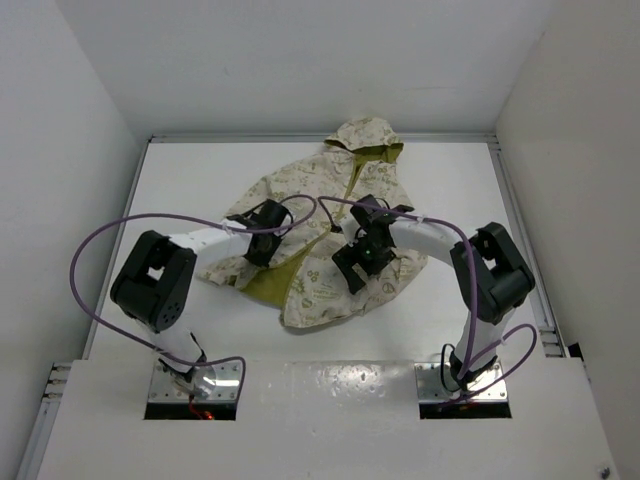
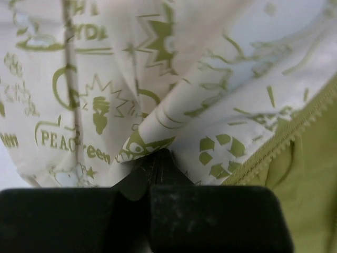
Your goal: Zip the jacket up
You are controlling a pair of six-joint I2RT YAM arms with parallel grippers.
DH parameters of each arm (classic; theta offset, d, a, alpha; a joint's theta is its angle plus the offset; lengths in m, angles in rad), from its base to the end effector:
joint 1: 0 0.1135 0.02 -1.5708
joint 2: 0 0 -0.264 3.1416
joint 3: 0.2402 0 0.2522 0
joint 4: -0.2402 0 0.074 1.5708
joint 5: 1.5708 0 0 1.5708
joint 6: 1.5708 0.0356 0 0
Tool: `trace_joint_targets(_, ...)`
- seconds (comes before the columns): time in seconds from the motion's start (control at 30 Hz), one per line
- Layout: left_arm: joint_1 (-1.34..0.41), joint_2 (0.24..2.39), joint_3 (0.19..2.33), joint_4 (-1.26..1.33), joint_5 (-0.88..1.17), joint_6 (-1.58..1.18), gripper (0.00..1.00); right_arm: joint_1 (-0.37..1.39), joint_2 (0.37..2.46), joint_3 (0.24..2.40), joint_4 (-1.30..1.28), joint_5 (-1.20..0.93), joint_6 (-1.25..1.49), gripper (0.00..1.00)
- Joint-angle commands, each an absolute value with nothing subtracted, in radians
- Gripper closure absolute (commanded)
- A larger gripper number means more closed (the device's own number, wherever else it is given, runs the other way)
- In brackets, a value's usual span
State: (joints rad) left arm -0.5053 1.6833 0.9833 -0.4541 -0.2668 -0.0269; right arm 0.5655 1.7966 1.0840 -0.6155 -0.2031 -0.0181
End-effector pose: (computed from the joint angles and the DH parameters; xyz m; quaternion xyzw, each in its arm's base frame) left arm 0.2841 -0.1464 0.1648 0.2030 0.9486 0.0716 0.2320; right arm 0.2747 0.1828 0.1504 -0.2958 0.9423 0.1294 0.0887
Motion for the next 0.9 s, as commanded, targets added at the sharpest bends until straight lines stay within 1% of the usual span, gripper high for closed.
trace_joint_targets(0.0, -0.408, 1.712, 1.043, -0.417, -0.364, -0.015, 1.00, 0.565, 1.796, 1.095, -0.640, -0.141, -0.008, 0.07)
trace_joint_targets(0.2, -0.304, 1.749, 1.086, -0.387, -0.405, 0.014, 1.00, 0.537, 1.786, 1.081, -0.658, -0.137, 0.035, 0.08)
trace_joint_targets(0.23, -0.295, 1.758, 1.100, -0.387, -0.376, 0.014, 1.00, 0.531, 1.784, 1.081, -0.658, -0.137, 0.037, 0.08)
trace_joint_targets(0.27, -0.273, 1.737, 1.100, -0.402, -0.318, 0.038, 0.98, 0.535, 1.781, 1.083, -0.660, -0.152, 0.035, 0.08)
trace_joint_targets(0.3, -0.273, 1.711, 1.100, -0.402, -0.246, 0.049, 0.93, 0.528, 1.781, 1.083, -0.660, -0.155, 0.040, 0.08)
trace_joint_targets(0.33, -0.261, 1.677, 1.089, -0.402, -0.088, 0.066, 0.88, 0.526, 1.778, 1.086, -0.658, -0.153, 0.038, 0.08)
trace_joint_targets(0.37, -0.261, 1.639, 1.063, -0.411, 0.008, 0.093, 0.82, 0.525, 1.775, 1.088, -0.660, -0.170, 0.041, 0.08)
trace_joint_targets(0.4, -0.261, 1.549, 1.049, -0.411, 0.172, 0.141, 0.69, 0.520, 1.770, 1.080, -0.650, -0.175, 0.044, 0.08)
trace_joint_targets(0.47, -0.261, 1.465, 1.028, -0.429, 0.334, 0.170, 0.51, 0.520, 1.755, 1.068, -0.637, -0.199, 0.051, 0.08)
trace_joint_targets(0.5, -0.261, 1.438, 1.028, -0.451, 0.412, 0.202, 0.39, 0.515, 1.746, 1.065, -0.631, -0.212, 0.057, 0.08)
trace_joint_targets(0.53, -0.261, 1.408, 1.043, -0.509, 0.546, 0.212, 0.38, 0.514, 1.743, 1.054, -0.615, -0.219, 0.061, 0.08)
trace_joint_targets(0.63, -0.276, 1.408, 1.075, -0.599, 0.710, 0.195, 0.38, 0.512, 1.717, 1.042, -0.603, -0.258, 0.074, 0.08)
trace_joint_targets(0.73, -0.324, 1.437, 1.097, -0.675, 0.848, 0.170, 0.38, 0.503, 1.701, 1.045, -0.601, -0.259, 0.078, 0.08)
trace_joint_targets(0.87, -0.383, 1.511, 1.078, -0.719, 0.920, 0.146, 0.39, 0.479, 1.697, 1.052, -0.620, -0.285, 0.092, 0.09)
